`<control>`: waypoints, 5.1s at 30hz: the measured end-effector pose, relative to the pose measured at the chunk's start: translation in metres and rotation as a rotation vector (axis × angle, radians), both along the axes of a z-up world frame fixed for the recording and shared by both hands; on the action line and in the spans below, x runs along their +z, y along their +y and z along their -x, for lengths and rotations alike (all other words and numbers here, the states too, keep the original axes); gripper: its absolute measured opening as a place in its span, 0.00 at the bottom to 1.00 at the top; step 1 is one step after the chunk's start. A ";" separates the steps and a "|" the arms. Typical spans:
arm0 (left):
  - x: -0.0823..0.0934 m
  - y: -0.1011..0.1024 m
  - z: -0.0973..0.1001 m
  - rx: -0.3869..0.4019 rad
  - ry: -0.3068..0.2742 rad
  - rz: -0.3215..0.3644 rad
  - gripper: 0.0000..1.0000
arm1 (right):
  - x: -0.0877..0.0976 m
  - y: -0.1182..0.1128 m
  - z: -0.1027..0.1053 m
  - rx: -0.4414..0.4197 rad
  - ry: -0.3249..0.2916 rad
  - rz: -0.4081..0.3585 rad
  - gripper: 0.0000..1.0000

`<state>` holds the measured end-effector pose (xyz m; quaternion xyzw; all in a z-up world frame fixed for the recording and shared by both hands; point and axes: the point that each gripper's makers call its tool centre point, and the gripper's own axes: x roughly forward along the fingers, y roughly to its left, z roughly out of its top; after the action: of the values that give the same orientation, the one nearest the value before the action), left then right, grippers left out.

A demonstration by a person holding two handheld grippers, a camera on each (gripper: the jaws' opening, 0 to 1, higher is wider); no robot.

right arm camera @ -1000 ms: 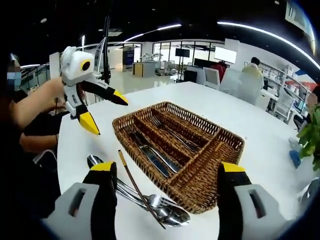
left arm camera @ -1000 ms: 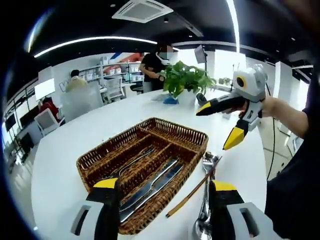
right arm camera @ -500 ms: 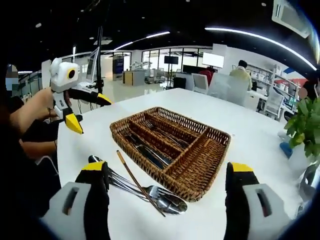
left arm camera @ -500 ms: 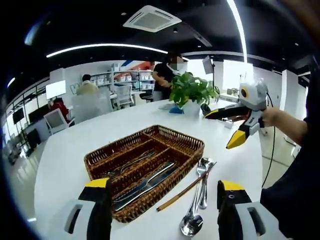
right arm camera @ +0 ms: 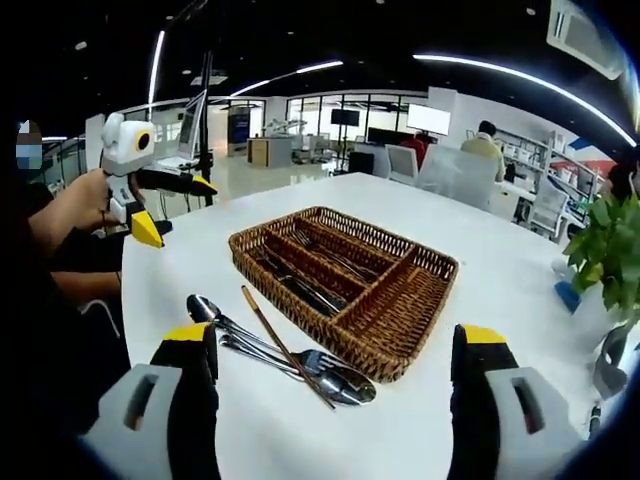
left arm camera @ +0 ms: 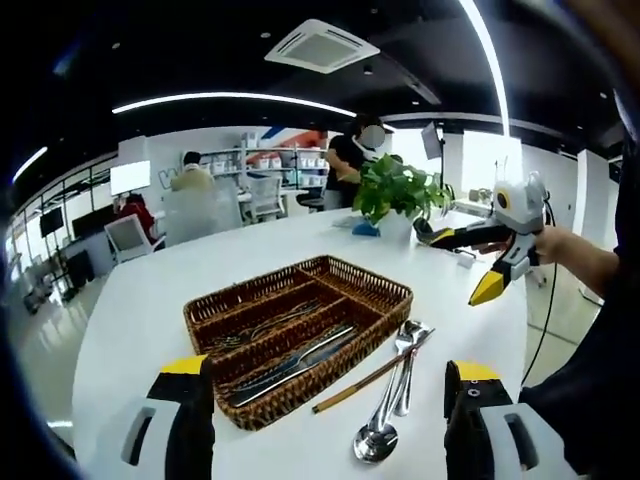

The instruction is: Arrange the knives, forks, and spoons in their matching storage slots by inserting each utensil handle-first until every utensil is classified and aligned in the correct compartment

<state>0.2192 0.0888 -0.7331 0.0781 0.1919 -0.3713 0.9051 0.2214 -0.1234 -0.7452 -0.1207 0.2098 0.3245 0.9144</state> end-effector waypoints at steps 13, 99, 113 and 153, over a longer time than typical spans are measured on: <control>-0.003 -0.002 0.007 -0.019 0.008 -0.003 1.00 | -0.001 -0.002 0.000 0.002 -0.002 0.027 1.00; -0.023 -0.007 0.027 -0.011 0.044 -0.049 1.00 | -0.120 0.078 -0.012 0.537 0.215 0.335 0.05; -0.027 -0.005 0.029 -0.010 0.053 -0.066 1.00 | -0.120 0.080 -0.013 0.558 0.256 0.331 0.03; -0.030 -0.004 0.028 -0.010 0.061 -0.068 0.98 | -0.103 0.082 -0.003 0.509 0.335 0.258 0.00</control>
<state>0.1916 0.0851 -0.7627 0.0983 0.2313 -0.3713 0.8939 0.2248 -0.0413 -0.8480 -0.2291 0.3596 0.5286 0.7340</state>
